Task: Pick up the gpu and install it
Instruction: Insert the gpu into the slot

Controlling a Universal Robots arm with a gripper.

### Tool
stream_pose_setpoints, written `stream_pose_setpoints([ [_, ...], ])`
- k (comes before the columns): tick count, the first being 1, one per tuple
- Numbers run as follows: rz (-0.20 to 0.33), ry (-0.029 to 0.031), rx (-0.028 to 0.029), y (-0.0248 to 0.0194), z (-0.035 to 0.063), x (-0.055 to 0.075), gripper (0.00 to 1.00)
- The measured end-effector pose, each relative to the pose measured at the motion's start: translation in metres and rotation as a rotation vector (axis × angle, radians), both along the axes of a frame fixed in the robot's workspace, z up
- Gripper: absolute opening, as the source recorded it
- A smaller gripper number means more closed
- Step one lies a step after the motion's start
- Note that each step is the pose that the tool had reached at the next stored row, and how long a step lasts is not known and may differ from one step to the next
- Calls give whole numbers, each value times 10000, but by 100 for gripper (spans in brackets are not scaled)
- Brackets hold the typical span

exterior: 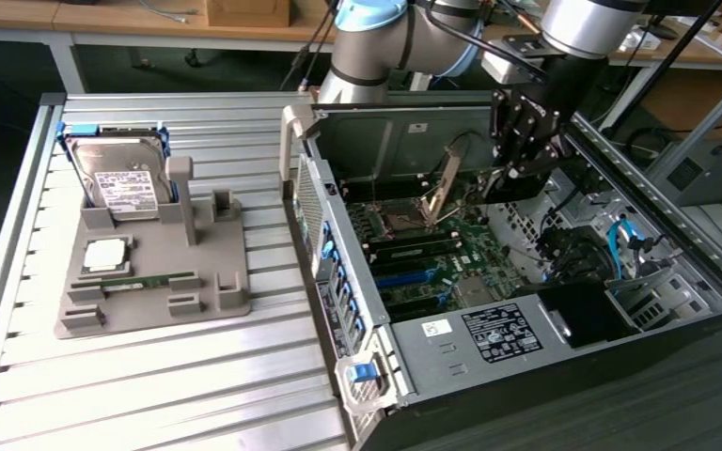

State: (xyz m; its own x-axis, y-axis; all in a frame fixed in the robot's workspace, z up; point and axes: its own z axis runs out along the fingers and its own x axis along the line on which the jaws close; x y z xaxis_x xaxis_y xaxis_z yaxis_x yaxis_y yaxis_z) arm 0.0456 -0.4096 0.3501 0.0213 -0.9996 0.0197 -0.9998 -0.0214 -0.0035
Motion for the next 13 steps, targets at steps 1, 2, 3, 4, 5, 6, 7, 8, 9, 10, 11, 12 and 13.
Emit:
stream_pose_setpoints([
  [1,0,0,0,-1,-3,-1,27],
  [2,0,0,-1,-1,-6,-2,27],
  [3,0,0,0,-2,-8,-3,27],
  [4,0,0,0,-3,-13,-6,27],
  [5,-1,0,0,-3,-15,-7,27],
  [6,-1,0,0,-3,-17,-8,27],
  [7,-1,0,0,-4,-20,-10,27],
  [8,0,0,0,-4,-22,-11,27],
  [9,0,0,0,-5,-24,-12,27],
  [10,-1,0,0,-5,-26,-13,27],
  [11,-1,0,0,-5,-28,-14,27],
  [12,0,0,1,-6,-31,-15,27],
  [13,-1,0,1,-6,-33,-16,27],
])
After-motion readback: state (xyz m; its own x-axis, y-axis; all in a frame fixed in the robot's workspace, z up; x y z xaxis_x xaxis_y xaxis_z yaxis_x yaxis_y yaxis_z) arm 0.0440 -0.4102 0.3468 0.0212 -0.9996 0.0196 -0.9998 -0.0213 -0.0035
